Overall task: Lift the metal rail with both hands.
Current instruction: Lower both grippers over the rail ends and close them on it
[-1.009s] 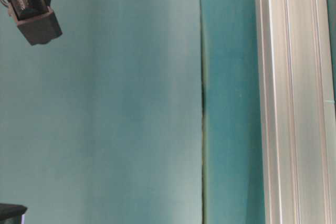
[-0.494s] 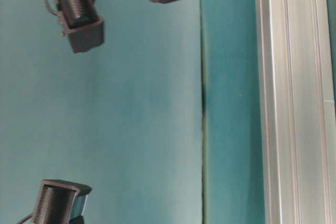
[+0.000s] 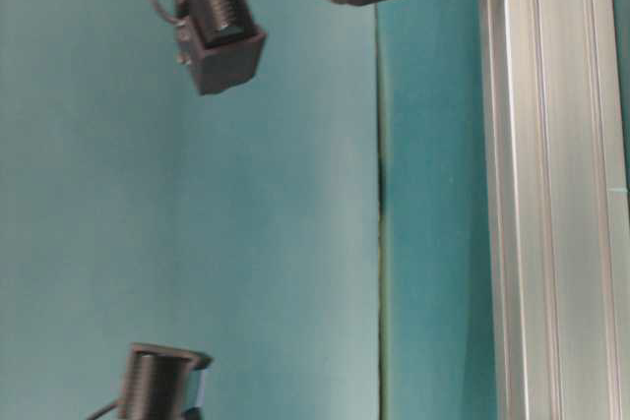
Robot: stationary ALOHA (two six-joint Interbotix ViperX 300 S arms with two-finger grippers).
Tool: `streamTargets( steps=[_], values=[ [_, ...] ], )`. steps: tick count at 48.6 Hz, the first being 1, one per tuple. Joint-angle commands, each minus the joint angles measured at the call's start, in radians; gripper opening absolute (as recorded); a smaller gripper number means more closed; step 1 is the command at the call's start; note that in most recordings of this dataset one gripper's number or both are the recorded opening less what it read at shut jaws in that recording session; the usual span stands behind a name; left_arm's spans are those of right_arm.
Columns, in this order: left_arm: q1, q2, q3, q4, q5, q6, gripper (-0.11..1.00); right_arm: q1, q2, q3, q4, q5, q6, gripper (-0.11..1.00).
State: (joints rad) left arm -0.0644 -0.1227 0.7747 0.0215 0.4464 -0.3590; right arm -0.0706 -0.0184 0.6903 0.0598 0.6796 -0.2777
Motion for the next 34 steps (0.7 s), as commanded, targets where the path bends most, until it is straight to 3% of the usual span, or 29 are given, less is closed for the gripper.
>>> streamTargets(
  steps=[1, 25, 34],
  values=[
    [-0.005, 0.021, -0.005, 0.002, -0.017, -0.002, 0.99, 0.003, 0.009, 0.006, -0.002, -0.026, 0.002, 0.99],
    [0.006, 0.115, 0.000, 0.005, -0.083, 0.002, 0.98, 0.003, 0.046, 0.046, -0.002, -0.097, 0.005, 0.99],
    [0.009, 0.112, -0.005, 0.002, -0.086, 0.002, 0.88, 0.003, 0.049, 0.046, -0.002, -0.101, 0.005, 0.95]
  ],
)
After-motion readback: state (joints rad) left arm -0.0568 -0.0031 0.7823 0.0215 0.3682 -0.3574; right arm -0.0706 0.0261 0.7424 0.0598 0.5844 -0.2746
